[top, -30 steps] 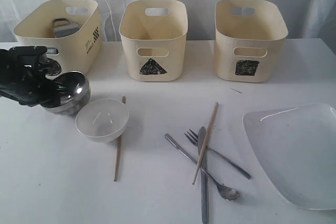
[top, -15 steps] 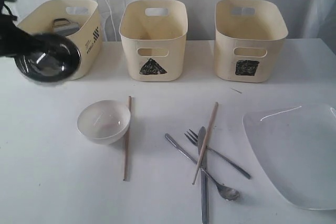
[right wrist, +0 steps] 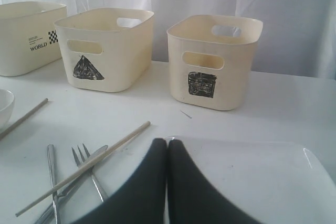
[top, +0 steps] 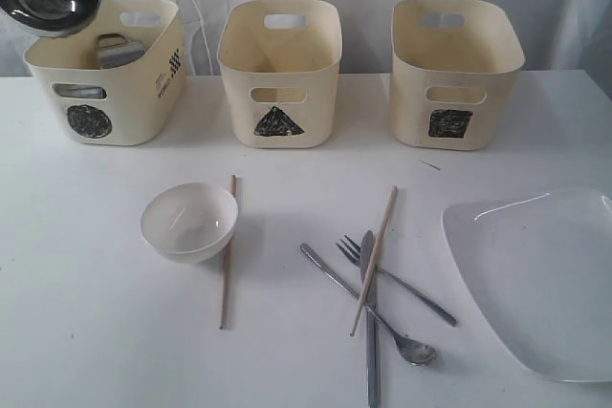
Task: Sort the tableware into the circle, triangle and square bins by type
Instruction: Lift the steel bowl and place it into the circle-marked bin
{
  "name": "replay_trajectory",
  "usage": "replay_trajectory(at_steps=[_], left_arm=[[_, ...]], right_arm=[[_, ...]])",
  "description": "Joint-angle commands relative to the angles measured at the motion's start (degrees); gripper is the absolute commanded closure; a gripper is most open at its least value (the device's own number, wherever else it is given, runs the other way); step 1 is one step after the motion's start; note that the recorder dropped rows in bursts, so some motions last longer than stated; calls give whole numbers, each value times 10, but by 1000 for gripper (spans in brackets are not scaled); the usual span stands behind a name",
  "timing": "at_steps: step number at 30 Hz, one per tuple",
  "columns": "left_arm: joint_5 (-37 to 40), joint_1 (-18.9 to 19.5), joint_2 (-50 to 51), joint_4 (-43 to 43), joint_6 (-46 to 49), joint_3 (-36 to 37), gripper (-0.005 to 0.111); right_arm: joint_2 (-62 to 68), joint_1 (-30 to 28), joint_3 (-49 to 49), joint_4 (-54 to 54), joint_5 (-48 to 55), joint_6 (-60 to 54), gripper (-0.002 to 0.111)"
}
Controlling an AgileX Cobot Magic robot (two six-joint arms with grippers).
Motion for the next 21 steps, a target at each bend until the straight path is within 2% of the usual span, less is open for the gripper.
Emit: replay_trajectory(at_steps=[1,9,11,16,21], left_arm=[[-7,1,85,-8,-17,-75,107],[0,1,166,-27,-18,-129,106],[2,1,169,-27,-18,-129,99],[43,-5,154,-31,-18,-128,69],[124,-17,109,-48,27,-124,67]], right_arm=[[-3,-2,3,4,-5,0,108],[-3,-2,3,4,-5,0,108],[-3,-2,3,4,-5,0,108],[-3,-2,3,4,-5,0,108],[-3,-2,3,4,-5,0,108]])
